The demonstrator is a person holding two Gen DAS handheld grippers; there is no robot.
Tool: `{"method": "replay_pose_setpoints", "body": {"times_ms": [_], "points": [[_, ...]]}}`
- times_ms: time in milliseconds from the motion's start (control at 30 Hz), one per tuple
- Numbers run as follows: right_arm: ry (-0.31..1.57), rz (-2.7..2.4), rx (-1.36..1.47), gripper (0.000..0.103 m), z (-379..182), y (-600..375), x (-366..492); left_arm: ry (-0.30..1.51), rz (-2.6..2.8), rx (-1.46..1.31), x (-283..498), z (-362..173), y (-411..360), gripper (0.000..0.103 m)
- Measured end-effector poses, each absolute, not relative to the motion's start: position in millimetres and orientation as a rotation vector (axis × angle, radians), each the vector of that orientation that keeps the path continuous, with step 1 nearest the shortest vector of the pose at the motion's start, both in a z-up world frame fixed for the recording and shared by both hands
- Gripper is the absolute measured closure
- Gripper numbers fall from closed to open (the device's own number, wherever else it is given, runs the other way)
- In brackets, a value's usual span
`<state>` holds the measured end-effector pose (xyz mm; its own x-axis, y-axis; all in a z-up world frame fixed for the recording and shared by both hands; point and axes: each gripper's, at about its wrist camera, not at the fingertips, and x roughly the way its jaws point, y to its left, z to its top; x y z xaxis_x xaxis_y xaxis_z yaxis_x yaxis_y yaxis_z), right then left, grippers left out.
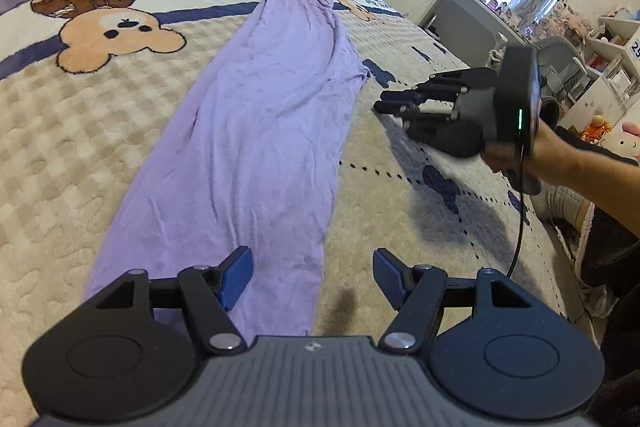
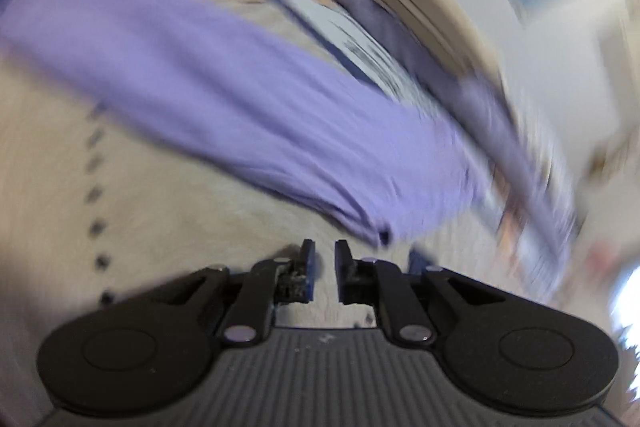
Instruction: Fold clothes
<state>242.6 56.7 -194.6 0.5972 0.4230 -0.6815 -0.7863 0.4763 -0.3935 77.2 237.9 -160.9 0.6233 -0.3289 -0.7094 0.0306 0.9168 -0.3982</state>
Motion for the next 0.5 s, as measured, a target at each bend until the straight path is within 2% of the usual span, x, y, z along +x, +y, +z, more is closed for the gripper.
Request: {"method": "replay_pose_setpoints", "body": {"times_ms": [133, 200, 267, 400, 500], "points": [[0.824, 0.731, -0.310, 0.084, -181.0, 37.2, 299.1, 0.876, -0.213, -0.353, 76.2, -159.8, 236.5, 0.035], [0.906, 0.703, -0.113, 0.081, -182.7, 27.6, 316.6, 0.875, -0.214, -0.352, 75.8, -159.4, 236.3, 0.035], [0.960, 0.675, 0.045, 0.081, -185.2, 22.2, 329.8, 0.874, -0.215, -0.352, 75.7, -159.6, 236.5, 0.035], [1.036, 0.592, 0.334, 0.071, -193.4, 12.0, 348.1, 0.873, -0.215, -0.353, 75.7, -160.1, 236.8, 0.035], [1.070, 0.531, 0.489, 0.071, -201.2, 10.1, 356.4, 0.873, -0.216, -0.352, 75.5, -160.2, 236.8, 0.035]]}}
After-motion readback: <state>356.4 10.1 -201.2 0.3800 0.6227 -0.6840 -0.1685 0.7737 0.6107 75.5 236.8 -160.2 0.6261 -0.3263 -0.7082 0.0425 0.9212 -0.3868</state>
